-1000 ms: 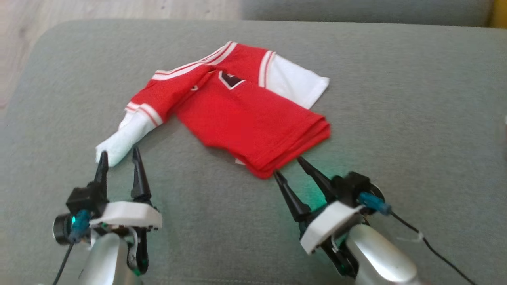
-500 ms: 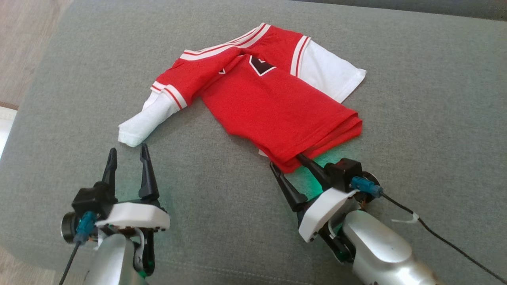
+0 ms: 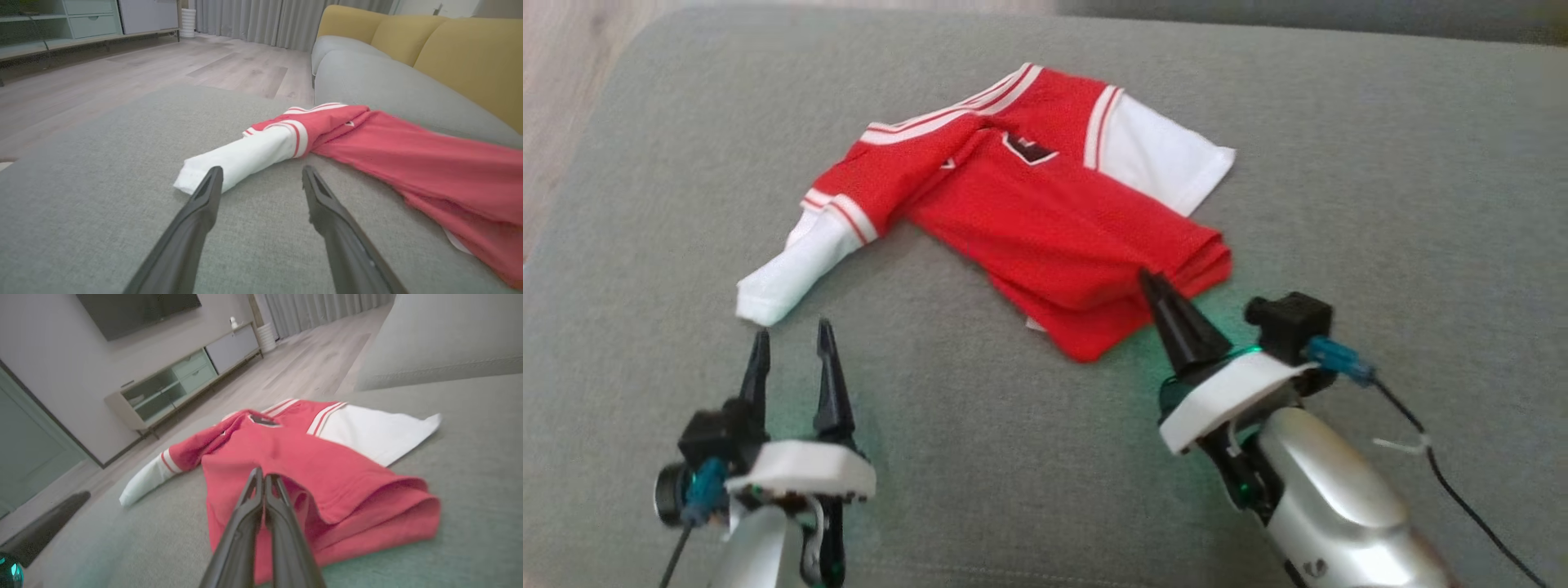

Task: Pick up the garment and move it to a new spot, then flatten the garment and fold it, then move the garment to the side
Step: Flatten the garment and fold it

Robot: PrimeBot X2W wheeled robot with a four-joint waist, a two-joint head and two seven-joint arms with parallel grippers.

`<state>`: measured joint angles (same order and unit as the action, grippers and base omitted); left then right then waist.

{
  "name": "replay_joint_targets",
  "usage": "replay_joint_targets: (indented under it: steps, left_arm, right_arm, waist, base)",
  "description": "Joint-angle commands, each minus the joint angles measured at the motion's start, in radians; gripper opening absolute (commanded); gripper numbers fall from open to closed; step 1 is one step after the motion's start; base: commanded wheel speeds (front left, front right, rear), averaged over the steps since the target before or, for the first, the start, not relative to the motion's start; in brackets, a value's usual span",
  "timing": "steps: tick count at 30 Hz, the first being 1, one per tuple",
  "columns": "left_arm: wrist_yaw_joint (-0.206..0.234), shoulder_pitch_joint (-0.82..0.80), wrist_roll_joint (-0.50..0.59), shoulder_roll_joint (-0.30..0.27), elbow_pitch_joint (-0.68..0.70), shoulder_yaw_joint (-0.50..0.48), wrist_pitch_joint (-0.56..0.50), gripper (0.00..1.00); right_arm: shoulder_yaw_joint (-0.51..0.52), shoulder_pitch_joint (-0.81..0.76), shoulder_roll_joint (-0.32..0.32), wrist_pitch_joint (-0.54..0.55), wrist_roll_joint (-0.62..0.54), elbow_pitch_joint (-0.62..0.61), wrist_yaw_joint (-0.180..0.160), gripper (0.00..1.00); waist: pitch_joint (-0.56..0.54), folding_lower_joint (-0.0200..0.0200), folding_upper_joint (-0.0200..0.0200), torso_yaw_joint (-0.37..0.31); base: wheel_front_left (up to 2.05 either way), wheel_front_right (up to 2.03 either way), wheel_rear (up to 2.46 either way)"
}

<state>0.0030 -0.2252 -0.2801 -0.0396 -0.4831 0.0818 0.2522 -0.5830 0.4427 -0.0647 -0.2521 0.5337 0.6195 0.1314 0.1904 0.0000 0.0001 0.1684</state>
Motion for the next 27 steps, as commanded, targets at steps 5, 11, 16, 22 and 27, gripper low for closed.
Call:
replay_joint_targets:
  steps: [5, 11, 16, 22, 27]
  left_arm:
    - [-0.005, 0.042, 0.014, -0.011, 0.01, -0.039, 0.009, 1.0]
    - [-0.006, 0.092, 0.009, -0.011, -0.011, -0.025, 0.009, 1.0]
    - [-0.004, 0.116, 0.002, -0.011, -0.02, -0.006, 0.01, 1.0]
    - [0.0, 0.119, -0.003, -0.011, -0.015, 0.017, 0.01, 1.0]
    - [-0.005, 0.098, -0.006, -0.011, -0.017, 0.04, 0.01, 1.0]
  right_arm:
    - [0.106, -0.1, 0.007, -0.01, -0.03, -0.129, -0.001, 0.0]
    - [0.19, -0.19, -0.051, -0.01, -0.025, -0.241, -0.001, 0.0]
    - [0.234, -0.243, -0.117, -0.009, -0.014, -0.326, -0.001, 0.0]
    - [0.295, -0.289, -0.171, 0.047, -0.006, -0.414, -0.001, 0.0]
    - [0.343, -0.303, -0.171, 0.083, -0.026, -0.401, -0.001, 0.0]
  waist:
    - [-0.077, 0.0, -0.0001, -0.089]
    - [-0.134, 0.0, -0.0001, -0.161]
    - [-0.152, 0.0, -0.0001, -0.192]
    - [-0.123, 0.0, -0.0001, -0.191]
    - [-0.086, 0.0, -0.0001, -0.162]
  base:
    - [0.0, 0.0, 0.0]
    - [0.0, 0.0, 0.0]
    - [0.0, 0.0, 0.0]
    - [0.0, 0.0, 0.0]
    - [0.0, 0.0, 0.0]
